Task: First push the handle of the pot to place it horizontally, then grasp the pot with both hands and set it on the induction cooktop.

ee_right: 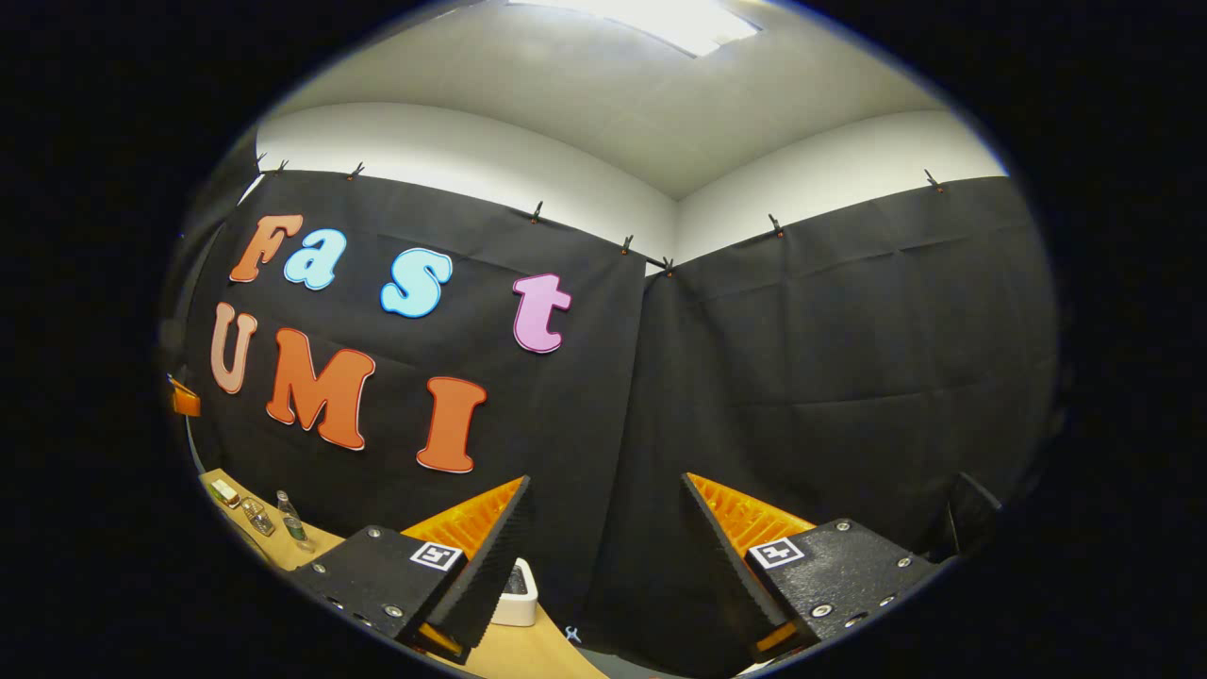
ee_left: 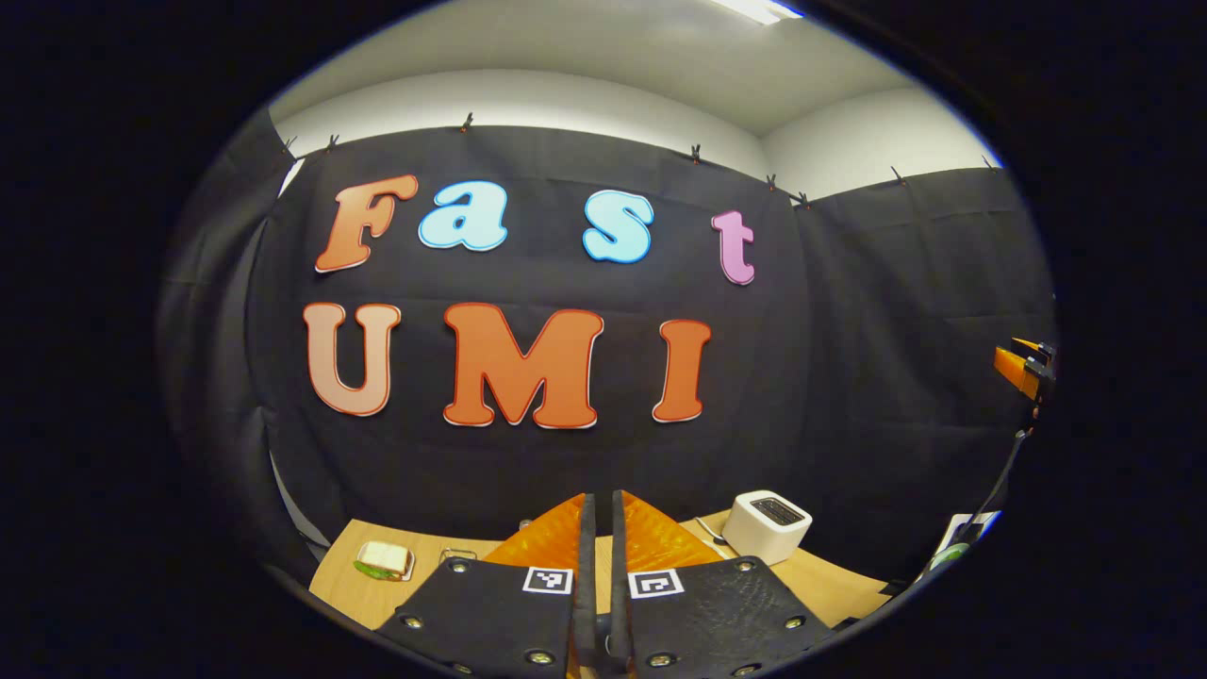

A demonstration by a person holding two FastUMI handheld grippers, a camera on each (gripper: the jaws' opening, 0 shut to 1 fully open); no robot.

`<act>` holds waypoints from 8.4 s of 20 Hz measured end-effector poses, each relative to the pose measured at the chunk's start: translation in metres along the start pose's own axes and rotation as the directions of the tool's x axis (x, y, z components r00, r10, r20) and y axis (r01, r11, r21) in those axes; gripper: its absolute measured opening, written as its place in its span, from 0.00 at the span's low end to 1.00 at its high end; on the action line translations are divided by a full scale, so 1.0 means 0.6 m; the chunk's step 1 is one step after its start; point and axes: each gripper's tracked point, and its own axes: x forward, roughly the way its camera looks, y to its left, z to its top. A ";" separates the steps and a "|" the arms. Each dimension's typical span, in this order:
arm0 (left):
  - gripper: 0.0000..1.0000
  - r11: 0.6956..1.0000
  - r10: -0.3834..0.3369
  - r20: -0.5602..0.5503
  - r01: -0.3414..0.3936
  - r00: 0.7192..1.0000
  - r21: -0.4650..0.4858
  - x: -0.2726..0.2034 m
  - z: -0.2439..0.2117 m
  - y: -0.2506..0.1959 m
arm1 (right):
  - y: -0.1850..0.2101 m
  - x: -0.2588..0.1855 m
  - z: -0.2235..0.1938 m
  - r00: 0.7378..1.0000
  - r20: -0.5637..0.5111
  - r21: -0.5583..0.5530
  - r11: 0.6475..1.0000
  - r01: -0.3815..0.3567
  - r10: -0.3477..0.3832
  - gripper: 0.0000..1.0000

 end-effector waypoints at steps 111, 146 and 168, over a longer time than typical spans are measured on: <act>0.04 0.950 -0.042 -0.794 -0.223 0.606 -0.220 -0.062 -0.594 0.189 | 0.735 -0.206 -0.425 0.346 -0.630 0.256 0.607 -0.752 0.695 0.93; 0.93 0.930 0.194 -0.743 -0.361 0.641 -0.069 -0.098 -0.618 0.608 | 0.998 -0.274 -0.674 0.172 -0.897 0.174 0.682 -0.711 0.408 0.84; 0.67 0.874 0.280 -0.774 -0.484 0.568 -0.039 -0.083 -0.694 0.630 | 1.030 -0.249 -0.716 0.183 -0.895 0.167 0.688 -0.707 0.406 0.80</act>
